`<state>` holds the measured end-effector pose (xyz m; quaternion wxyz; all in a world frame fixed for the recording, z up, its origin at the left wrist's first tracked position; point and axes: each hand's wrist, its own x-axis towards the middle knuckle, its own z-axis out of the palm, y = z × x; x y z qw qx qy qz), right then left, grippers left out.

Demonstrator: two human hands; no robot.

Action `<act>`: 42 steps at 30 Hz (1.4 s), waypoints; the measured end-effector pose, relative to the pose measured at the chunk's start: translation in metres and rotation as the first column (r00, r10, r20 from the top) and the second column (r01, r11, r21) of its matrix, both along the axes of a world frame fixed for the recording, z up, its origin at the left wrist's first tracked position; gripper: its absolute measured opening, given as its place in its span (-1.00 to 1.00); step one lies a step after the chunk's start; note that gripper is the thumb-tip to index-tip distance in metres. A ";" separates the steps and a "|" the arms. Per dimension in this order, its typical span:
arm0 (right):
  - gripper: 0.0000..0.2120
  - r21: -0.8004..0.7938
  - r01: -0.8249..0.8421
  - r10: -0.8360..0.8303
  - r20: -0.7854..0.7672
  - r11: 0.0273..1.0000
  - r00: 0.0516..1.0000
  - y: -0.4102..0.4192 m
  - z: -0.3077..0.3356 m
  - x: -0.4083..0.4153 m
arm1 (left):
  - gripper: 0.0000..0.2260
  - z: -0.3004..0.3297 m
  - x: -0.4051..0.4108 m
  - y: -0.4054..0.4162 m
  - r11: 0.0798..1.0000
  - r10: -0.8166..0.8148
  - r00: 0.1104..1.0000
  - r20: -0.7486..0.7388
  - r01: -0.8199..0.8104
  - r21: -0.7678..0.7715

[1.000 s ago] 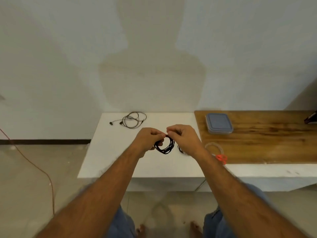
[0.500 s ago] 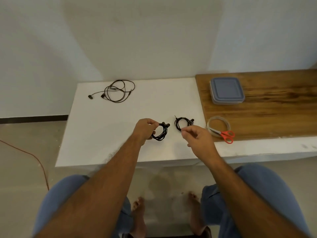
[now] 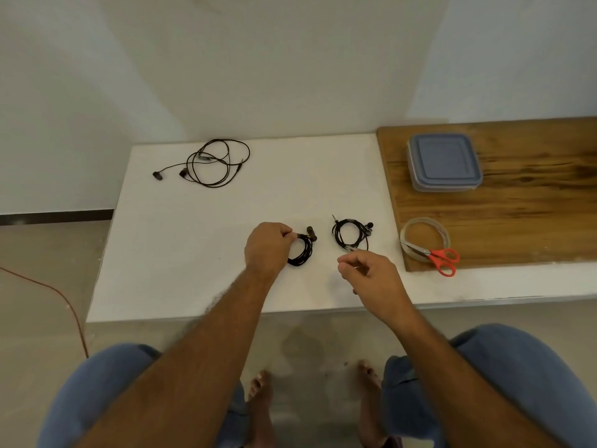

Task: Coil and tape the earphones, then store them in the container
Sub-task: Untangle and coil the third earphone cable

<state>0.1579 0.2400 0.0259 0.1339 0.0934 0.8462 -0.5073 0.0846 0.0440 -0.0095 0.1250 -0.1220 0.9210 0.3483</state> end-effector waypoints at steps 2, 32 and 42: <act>-0.90 0.005 0.000 0.000 0.005 1.000 1.000 -0.002 -0.004 -0.001 | -0.82 -0.003 0.001 -0.001 1.000 -0.007 1.000 -0.006 0.007 -0.015; -0.78 0.105 -0.219 0.231 -0.119 0.970 0.966 -0.136 -0.016 -0.123 | -0.80 -0.018 -0.094 -0.124 0.922 -0.031 0.998 -0.054 0.008 -0.387; -0.80 0.104 -0.210 0.222 -0.121 0.972 0.968 -0.136 0.026 -0.101 | -0.82 0.031 -0.041 -0.120 0.905 -0.044 0.996 -0.080 0.006 -0.426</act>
